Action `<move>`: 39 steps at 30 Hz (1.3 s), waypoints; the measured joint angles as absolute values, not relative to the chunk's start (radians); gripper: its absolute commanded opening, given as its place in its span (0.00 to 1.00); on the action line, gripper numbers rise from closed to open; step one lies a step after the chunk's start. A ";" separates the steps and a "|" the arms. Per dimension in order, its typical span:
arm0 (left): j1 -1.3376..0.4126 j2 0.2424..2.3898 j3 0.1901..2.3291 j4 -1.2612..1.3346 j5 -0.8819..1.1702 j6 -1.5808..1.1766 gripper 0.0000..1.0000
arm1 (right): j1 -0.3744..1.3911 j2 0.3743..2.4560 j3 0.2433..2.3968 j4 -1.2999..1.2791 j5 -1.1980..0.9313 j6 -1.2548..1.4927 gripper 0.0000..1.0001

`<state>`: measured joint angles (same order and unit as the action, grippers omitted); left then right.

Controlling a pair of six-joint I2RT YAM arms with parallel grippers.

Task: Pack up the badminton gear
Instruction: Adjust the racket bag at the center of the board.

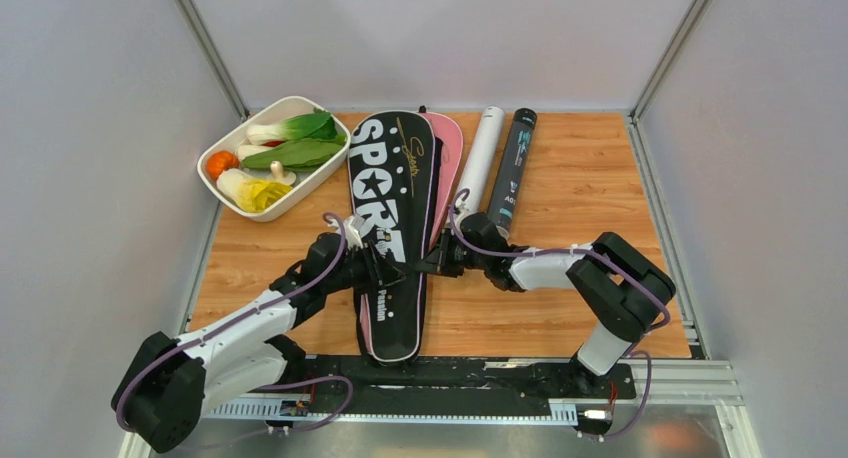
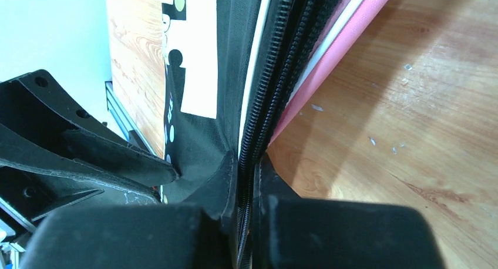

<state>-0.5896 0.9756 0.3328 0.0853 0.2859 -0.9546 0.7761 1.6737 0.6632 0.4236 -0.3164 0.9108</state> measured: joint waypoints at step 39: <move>-0.384 1.230 1.084 -0.522 -0.043 -0.701 0.55 | 0.723 1.581 0.817 0.041 -0.423 0.654 0.06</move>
<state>-0.3843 1.2301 1.0843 -0.5224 -0.0433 -0.7006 0.7235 1.5814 0.8169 0.0414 -0.4229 0.6540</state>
